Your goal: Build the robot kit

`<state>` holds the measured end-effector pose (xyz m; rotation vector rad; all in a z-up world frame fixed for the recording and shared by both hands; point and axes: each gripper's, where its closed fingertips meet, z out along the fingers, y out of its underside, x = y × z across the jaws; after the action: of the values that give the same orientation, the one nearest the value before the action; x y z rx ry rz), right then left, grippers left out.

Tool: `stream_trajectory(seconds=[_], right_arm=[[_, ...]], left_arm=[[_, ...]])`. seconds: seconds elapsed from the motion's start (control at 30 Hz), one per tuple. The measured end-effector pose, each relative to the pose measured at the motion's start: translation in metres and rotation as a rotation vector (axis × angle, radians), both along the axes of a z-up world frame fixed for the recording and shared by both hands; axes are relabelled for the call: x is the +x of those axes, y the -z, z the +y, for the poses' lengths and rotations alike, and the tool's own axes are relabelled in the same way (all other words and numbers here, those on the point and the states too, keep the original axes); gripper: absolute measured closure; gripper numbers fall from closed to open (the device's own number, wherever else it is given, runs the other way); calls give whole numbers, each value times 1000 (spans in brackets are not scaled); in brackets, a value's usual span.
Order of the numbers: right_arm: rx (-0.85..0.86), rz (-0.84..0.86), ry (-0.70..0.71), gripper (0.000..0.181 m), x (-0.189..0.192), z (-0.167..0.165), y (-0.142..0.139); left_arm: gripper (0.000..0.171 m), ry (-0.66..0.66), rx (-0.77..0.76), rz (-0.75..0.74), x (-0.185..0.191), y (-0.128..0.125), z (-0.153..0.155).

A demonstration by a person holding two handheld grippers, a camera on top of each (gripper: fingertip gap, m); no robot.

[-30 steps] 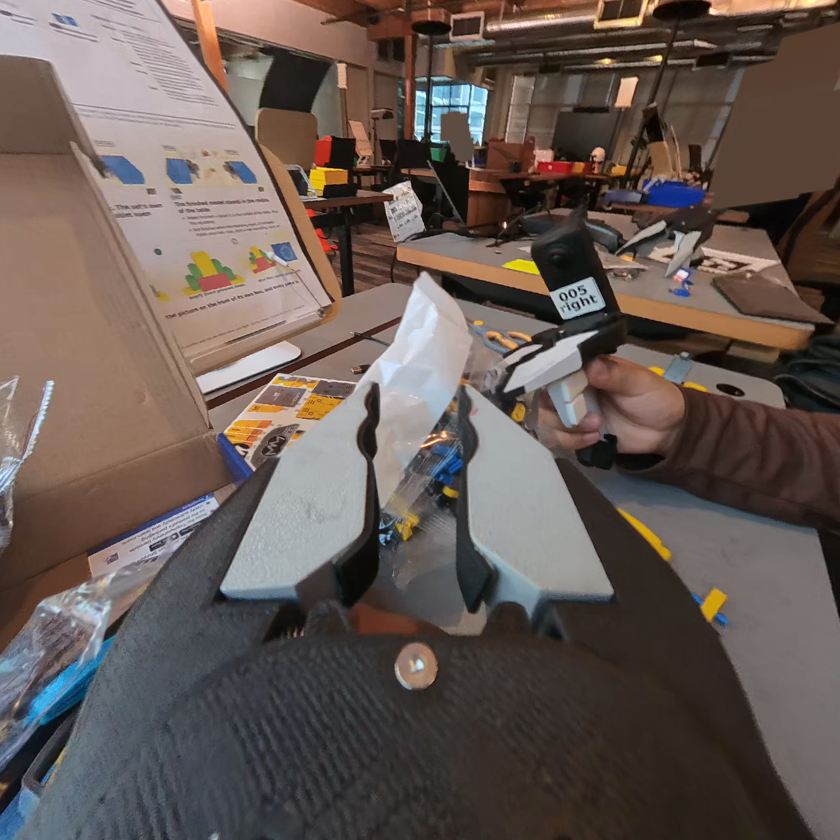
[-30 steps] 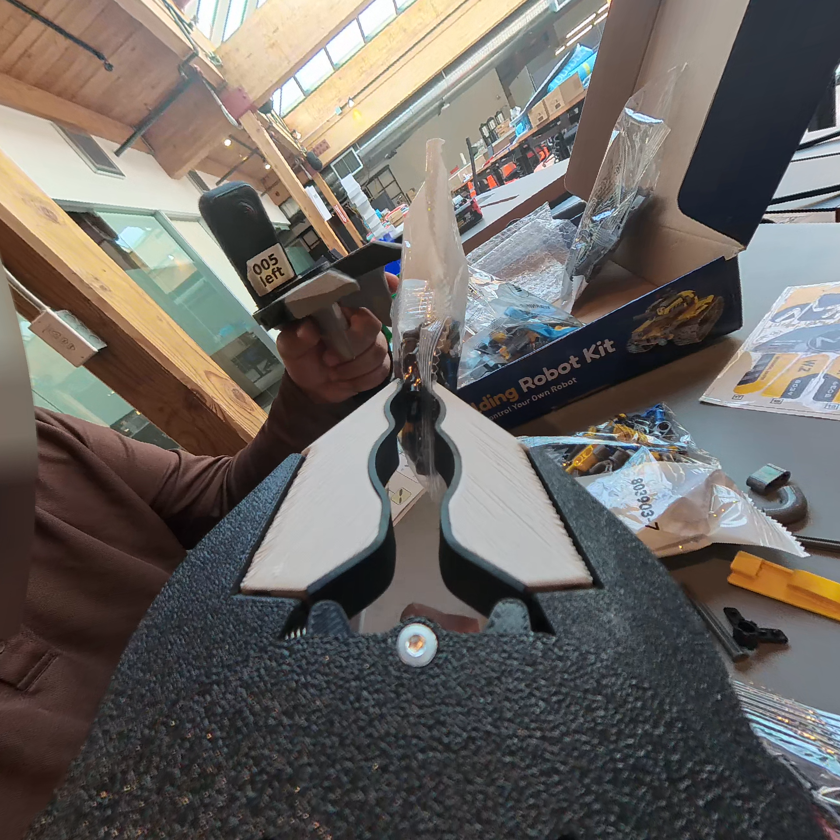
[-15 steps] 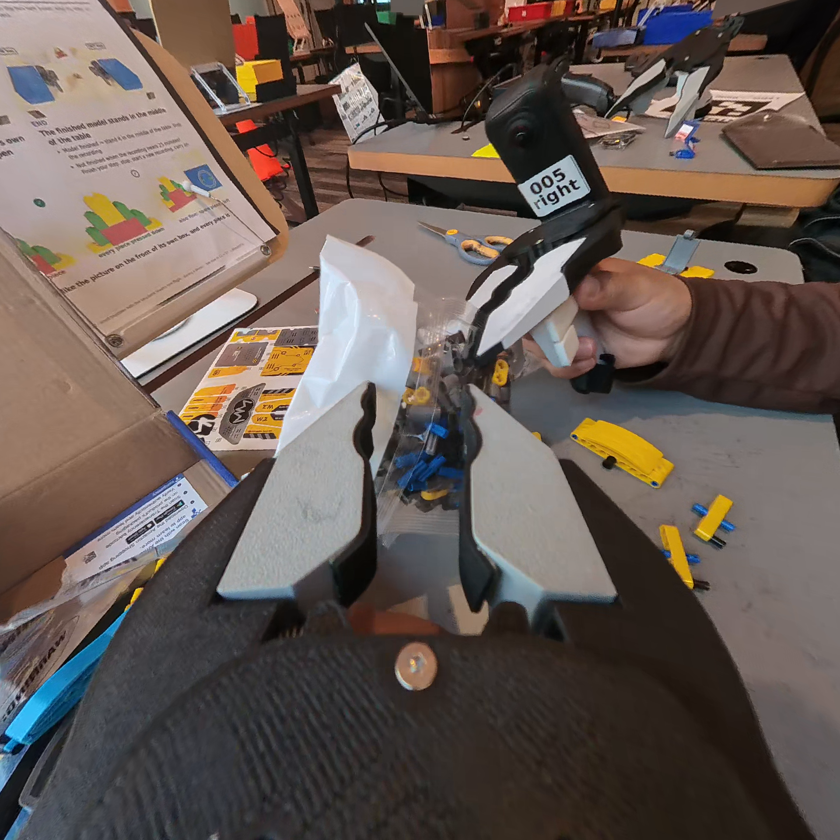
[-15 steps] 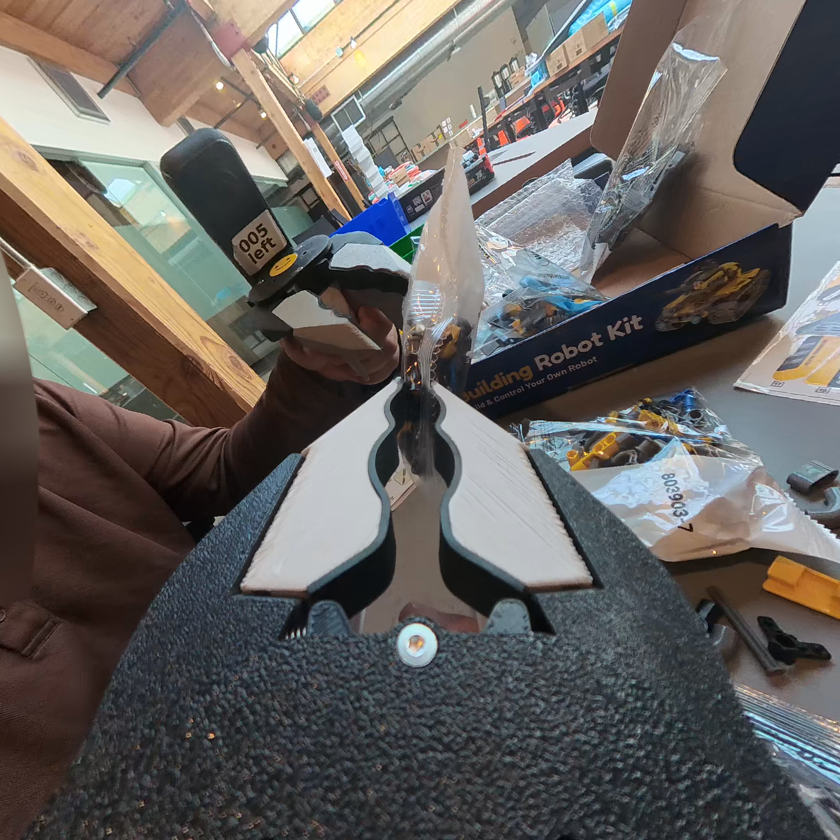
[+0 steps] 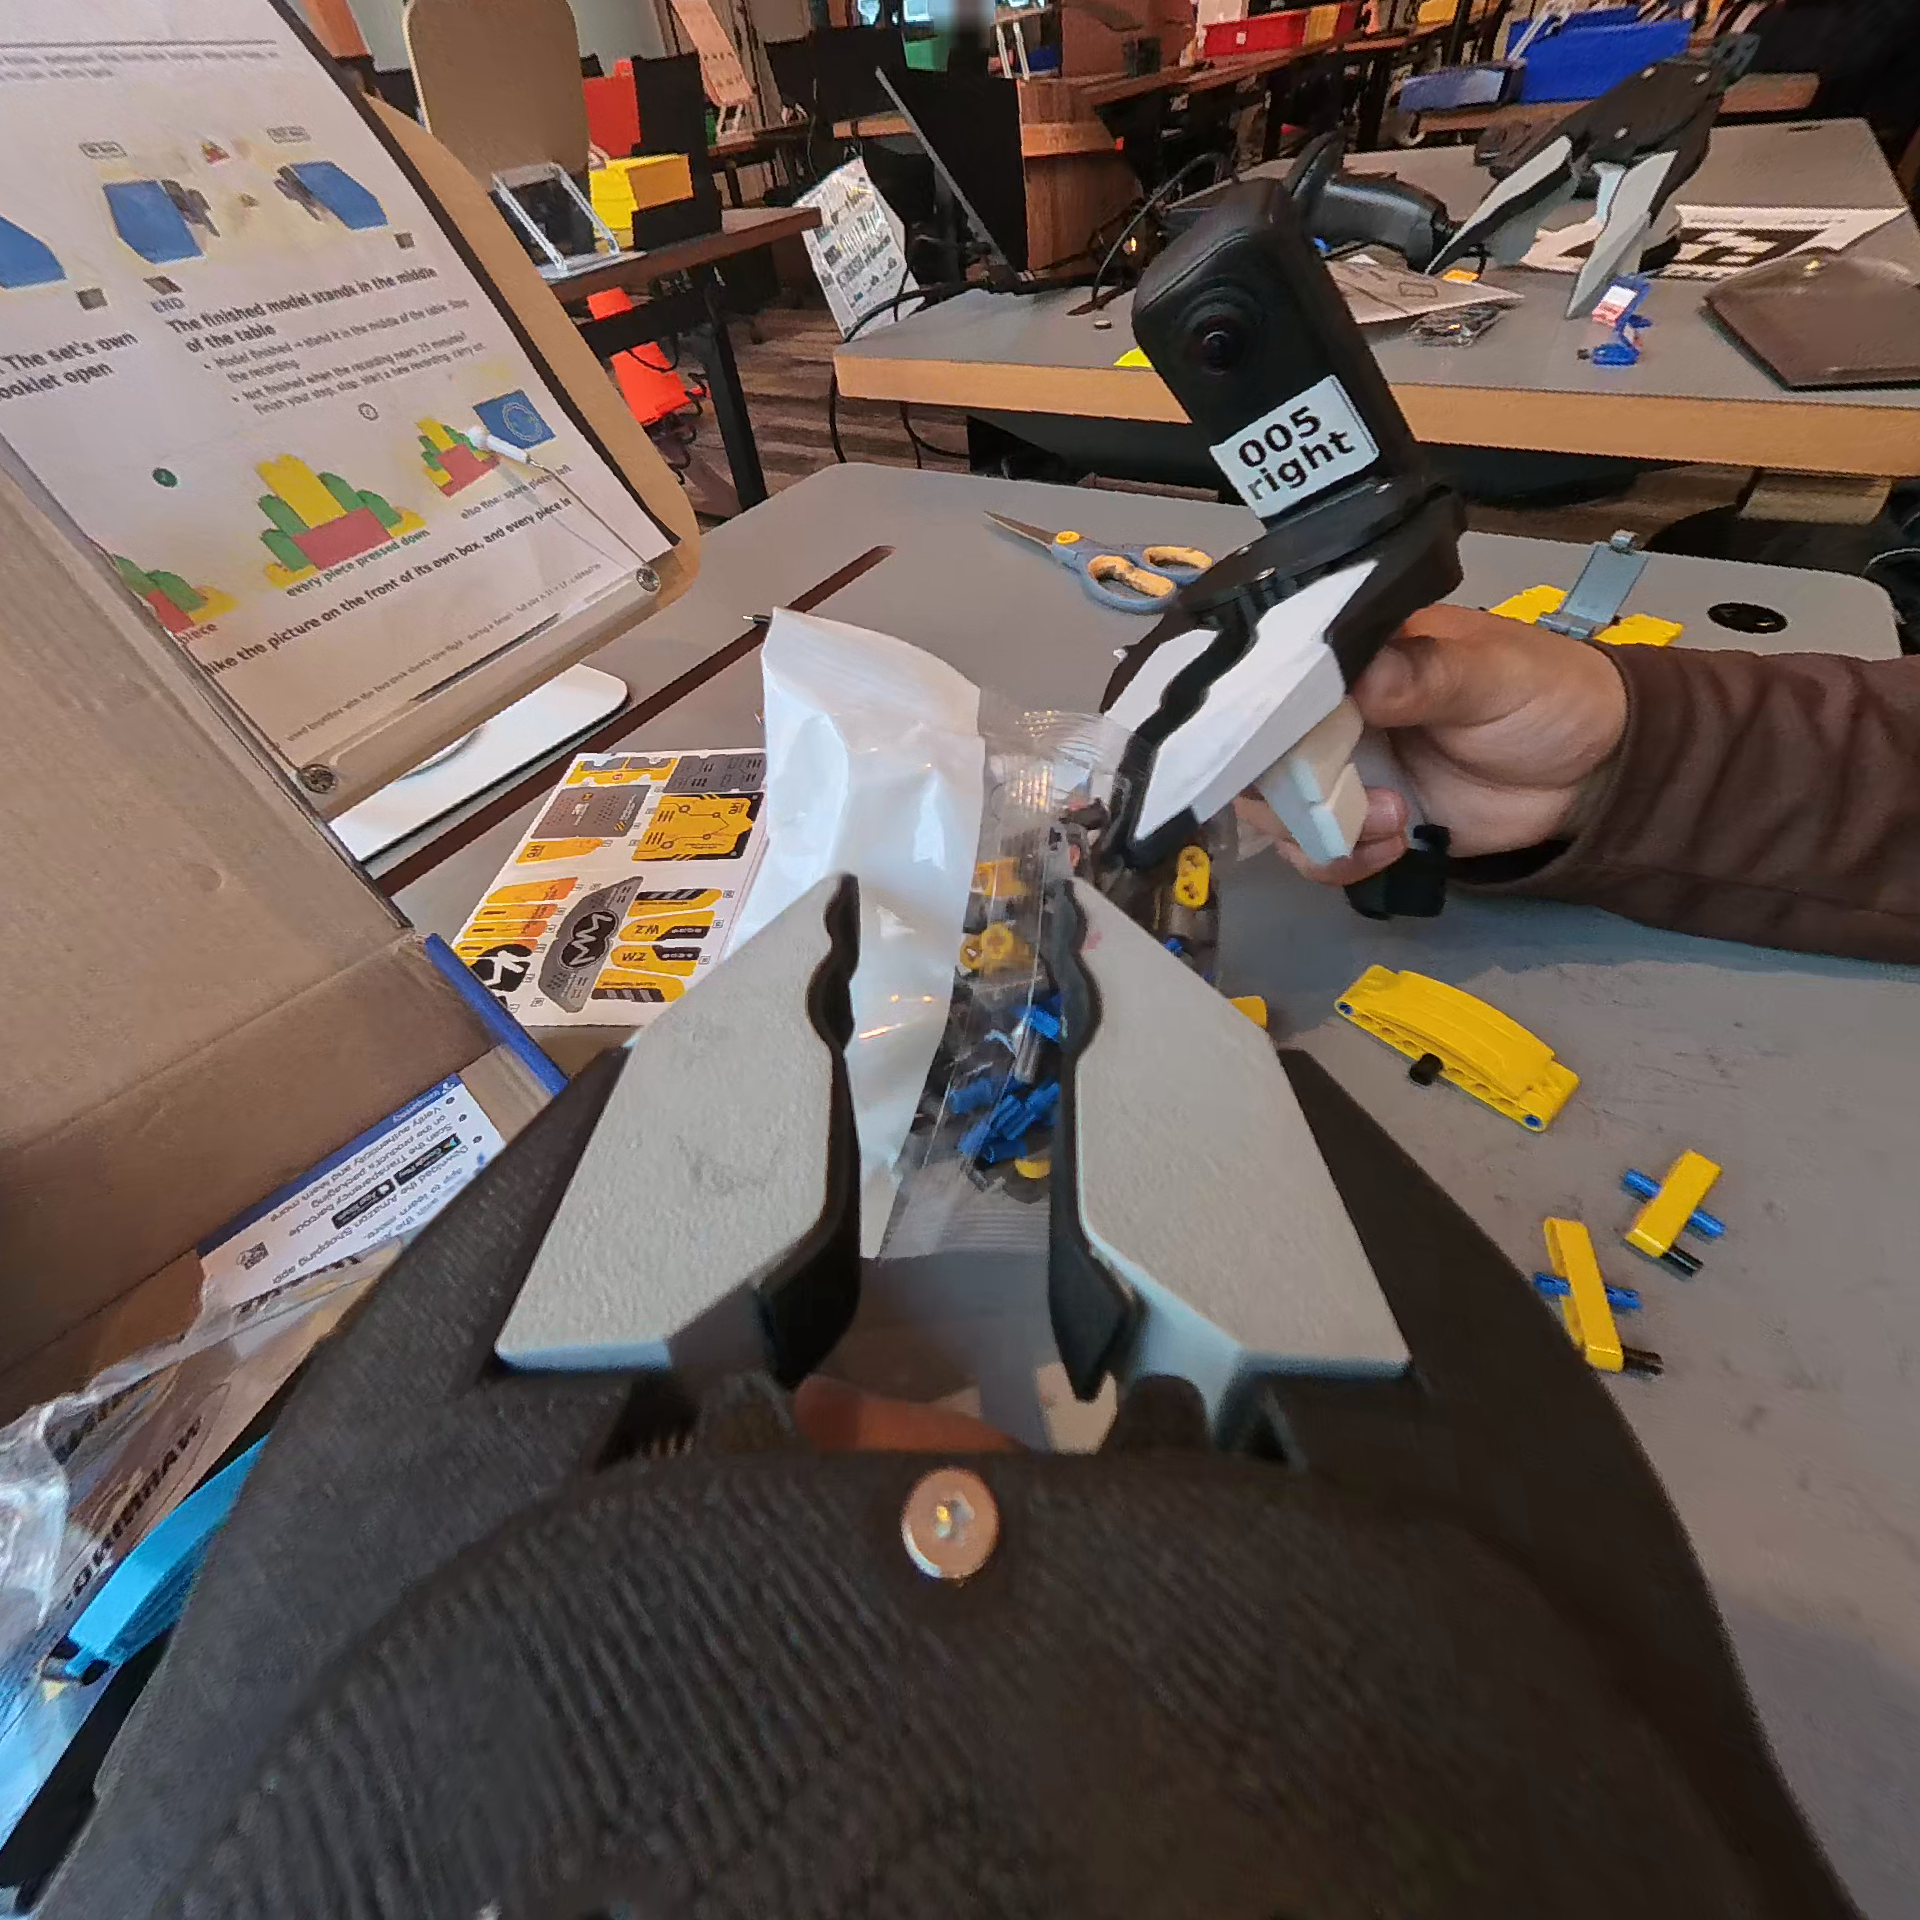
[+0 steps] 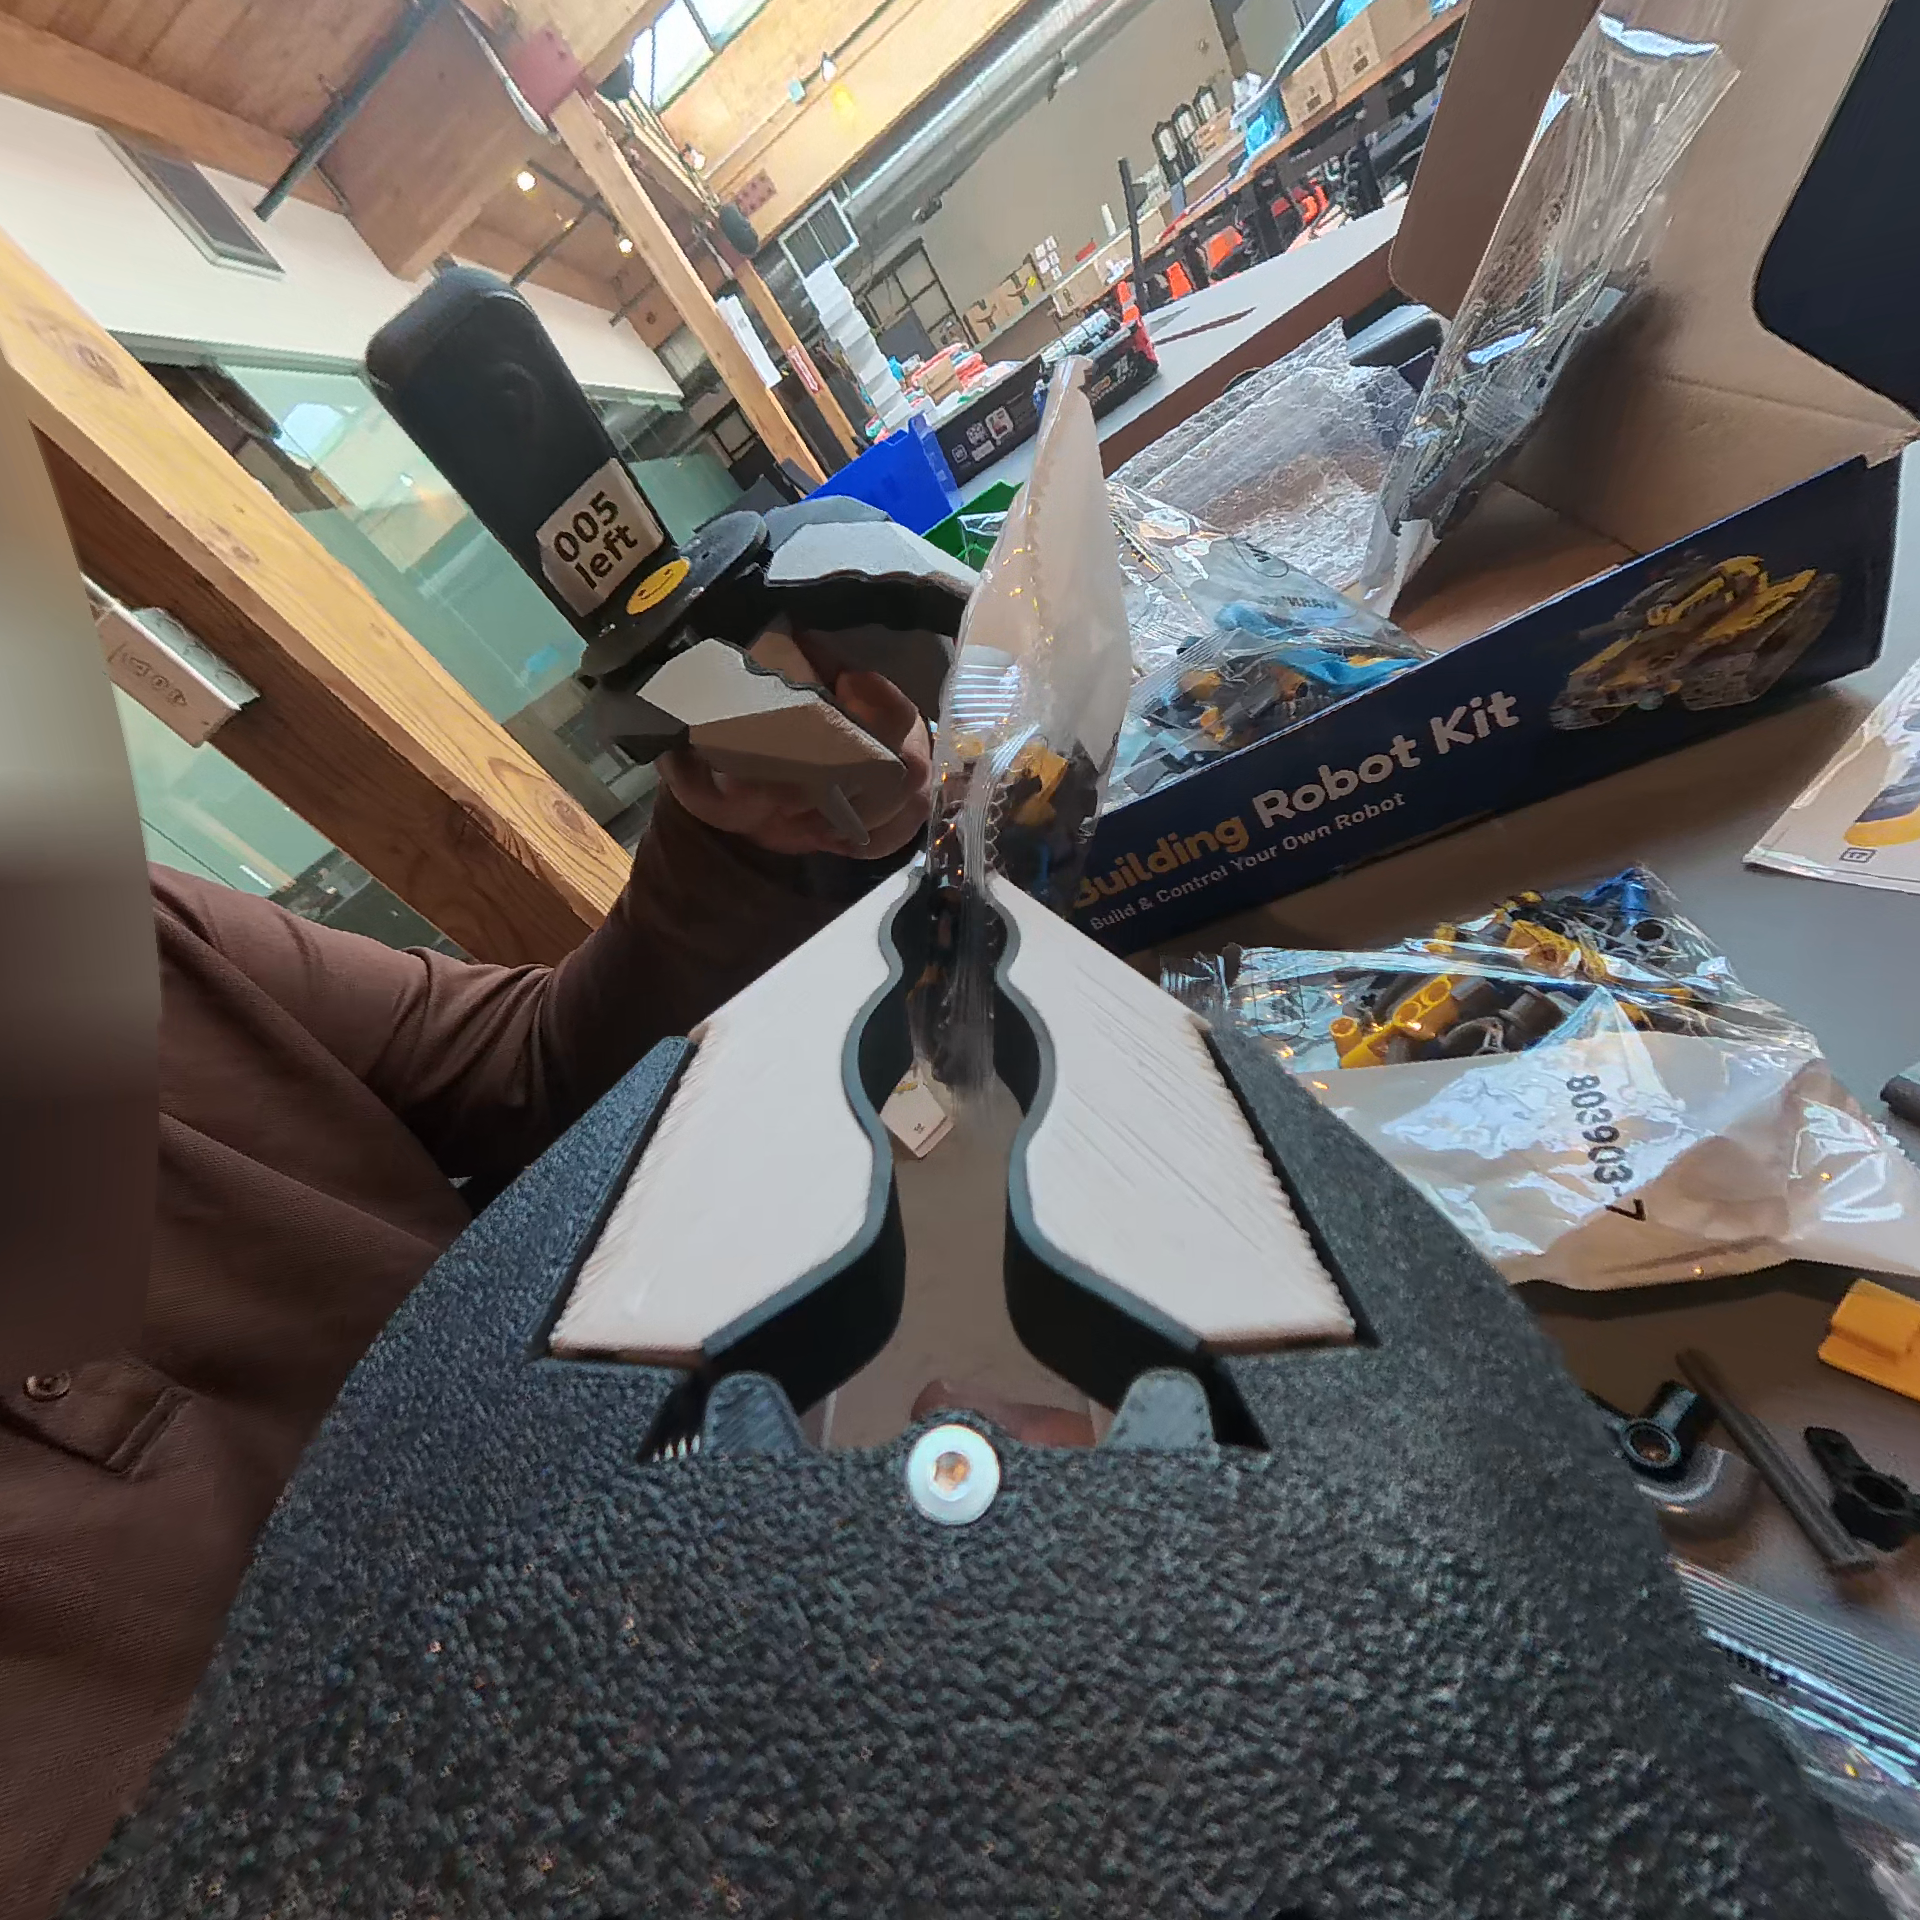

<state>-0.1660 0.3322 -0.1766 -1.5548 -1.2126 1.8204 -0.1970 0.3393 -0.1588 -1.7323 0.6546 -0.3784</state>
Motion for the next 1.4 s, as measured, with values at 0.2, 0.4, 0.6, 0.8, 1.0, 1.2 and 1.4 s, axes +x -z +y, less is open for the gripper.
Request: stream_trajectory(seconds=[0.2,0.4,0.6,0.8,1.0,1.2,1.4], right_arm=[[-31,13,-37,174,0,-5,-2],[-56,53,-39,174,7,0,-12],[-143,139,-86,174,16,0,-28],[-191,176,-128,174,20,-2,-34],[-258,221,-110,175,24,8,-41],[-267,226,-95,173,23,11,-41],[-237,213,-60,160,22,16,-38]], left_arm=[[121,39,-33,116,9,19,-4],[122,54,-9,7,6,2,-6],[110,-8,-29,-84,-7,-6,1],[115,79,-101,-199,2,-6,-5],[171,183,-127,-304,13,-13,-14],[171,214,-190,-431,10,-18,-15],[171,279,-213,-602,8,-33,-18]])
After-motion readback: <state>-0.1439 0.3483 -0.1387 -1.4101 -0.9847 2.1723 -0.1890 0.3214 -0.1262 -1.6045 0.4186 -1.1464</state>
